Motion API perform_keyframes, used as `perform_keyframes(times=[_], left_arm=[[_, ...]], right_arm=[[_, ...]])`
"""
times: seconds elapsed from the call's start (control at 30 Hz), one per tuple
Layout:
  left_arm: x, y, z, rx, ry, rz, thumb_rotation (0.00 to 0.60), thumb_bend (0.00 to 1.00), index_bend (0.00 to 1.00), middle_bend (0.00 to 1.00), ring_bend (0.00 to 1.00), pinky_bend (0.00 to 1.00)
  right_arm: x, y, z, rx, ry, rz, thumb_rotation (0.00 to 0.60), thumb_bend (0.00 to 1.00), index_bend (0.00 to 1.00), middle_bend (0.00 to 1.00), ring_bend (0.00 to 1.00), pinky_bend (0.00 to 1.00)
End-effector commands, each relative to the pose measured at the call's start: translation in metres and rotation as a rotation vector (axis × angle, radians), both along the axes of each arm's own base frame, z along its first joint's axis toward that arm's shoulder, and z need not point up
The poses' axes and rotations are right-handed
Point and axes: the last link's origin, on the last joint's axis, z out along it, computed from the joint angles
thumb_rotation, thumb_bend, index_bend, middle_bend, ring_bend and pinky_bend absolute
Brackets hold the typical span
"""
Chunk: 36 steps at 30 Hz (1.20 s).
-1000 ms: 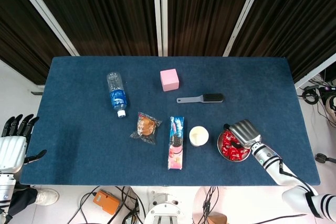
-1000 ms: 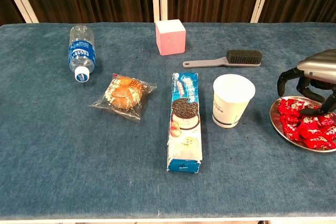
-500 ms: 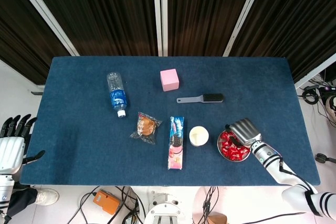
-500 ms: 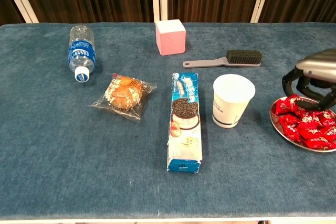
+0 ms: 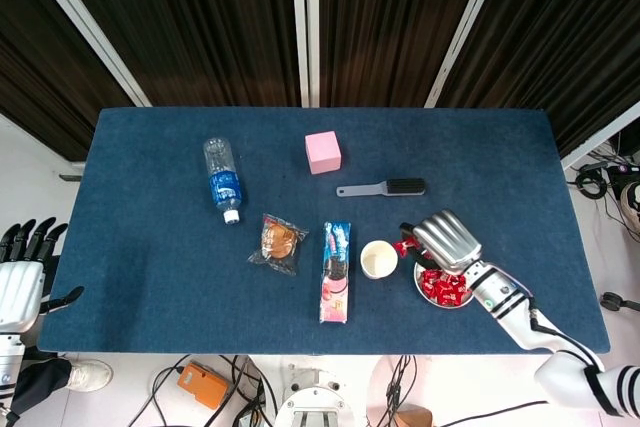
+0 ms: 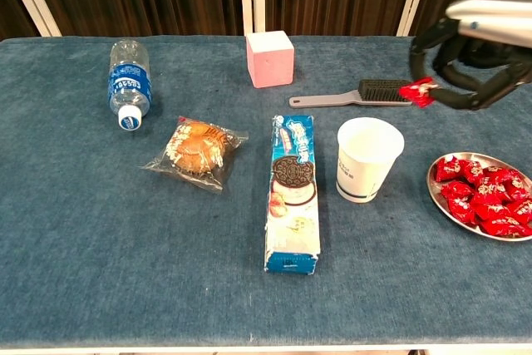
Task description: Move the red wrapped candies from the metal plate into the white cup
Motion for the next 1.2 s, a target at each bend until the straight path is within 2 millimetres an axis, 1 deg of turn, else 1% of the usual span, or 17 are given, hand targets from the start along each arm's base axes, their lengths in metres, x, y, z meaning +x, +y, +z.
perform_keyframes(times=[0.03,0.17,0.27,0.37,0.43,0.5,0.57,0.6,0.73,0.77,0.83,0.93,1.03,1.2], left_arm=[[-0.001,0.0,0.0,0.001,0.0,0.001,0.6,0.02,0.12,0.06,0.0,0.0],[-0.003,0.0,0.001,0.003,-0.001,0.003,0.6,0.02,0.12,0.06,0.0,0.0],[-0.005,-0.001,0.001,0.005,-0.003,0.006,0.6,0.02,0.12,0.06,0.0,0.0],[-0.006,-0.002,0.002,0.006,-0.004,0.009,0.6,0.02,0.12,0.06,0.0,0.0],[-0.007,-0.003,0.002,0.007,-0.006,0.01,0.6,0.02,0.12,0.06,0.0,0.0],[-0.007,-0.003,0.002,0.011,-0.007,0.009,0.6,0.02,0.12,0.06,0.0,0.0],[-0.007,-0.003,0.002,0.013,-0.008,0.006,0.6,0.02,0.12,0.06,0.0,0.0],[-0.007,-0.003,0.002,0.014,-0.008,0.005,0.6,0.02,0.12,0.06,0.0,0.0],[-0.007,-0.003,0.002,0.013,-0.009,0.0,0.6,0.02,0.12,0.06,0.0,0.0],[-0.007,-0.002,0.002,0.012,-0.009,-0.001,0.6,0.02,0.12,0.06,0.0,0.0],[-0.006,-0.002,0.002,0.012,-0.011,-0.005,0.6,0.02,0.12,0.06,0.0,0.0],[-0.004,-0.001,0.0,0.011,-0.012,-0.012,0.6,0.02,0.12,0.06,0.0,0.0],[-0.002,-0.001,-0.001,0.007,-0.012,-0.014,0.6,0.02,0.12,0.06,0.0,0.0],[-0.001,-0.002,-0.001,0.009,-0.009,-0.014,0.6,0.02,0.12,0.06,0.0,0.0]], right_arm=[[0.011,0.0,-0.017,0.038,0.01,0.032,0.6,0.63,0.57,0.85,0.98,1.0],[0.016,0.0,-0.028,0.055,0.015,0.046,0.6,0.63,0.56,0.85,0.98,1.0],[0.017,0.0,-0.034,0.058,0.028,0.051,0.6,0.61,0.53,0.85,0.98,1.0],[0.017,0.002,-0.037,0.063,0.031,0.052,0.6,0.52,0.47,0.85,0.98,1.0],[0.016,0.003,-0.037,0.06,0.031,0.049,0.6,0.44,0.43,0.85,0.98,1.0],[0.015,0.004,-0.033,0.048,0.02,0.044,0.6,0.35,0.39,0.85,0.98,1.0],[0.012,0.006,-0.025,0.019,-0.004,0.03,0.6,0.3,0.37,0.85,0.98,1.0],[0.008,0.006,-0.02,0.002,-0.012,0.023,0.6,0.3,0.37,0.85,0.98,1.0],[-0.018,0.013,0.004,-0.063,0.014,-0.028,0.6,0.3,0.4,0.85,0.98,1.0],[-0.027,0.017,0.01,-0.071,0.033,-0.048,0.6,0.3,0.4,0.85,0.98,1.0],[-0.045,0.024,0.016,-0.064,0.086,-0.078,0.6,0.3,0.41,0.85,0.98,1.0],[-0.069,0.034,0.011,-0.01,0.184,-0.119,0.6,0.3,0.42,0.85,0.98,1.0],[-0.086,0.036,0.002,0.041,0.244,-0.152,0.6,0.3,0.43,0.85,0.98,1.0],[-0.094,0.032,-0.008,0.056,0.261,-0.166,0.6,0.32,0.44,0.85,0.98,1.0]])
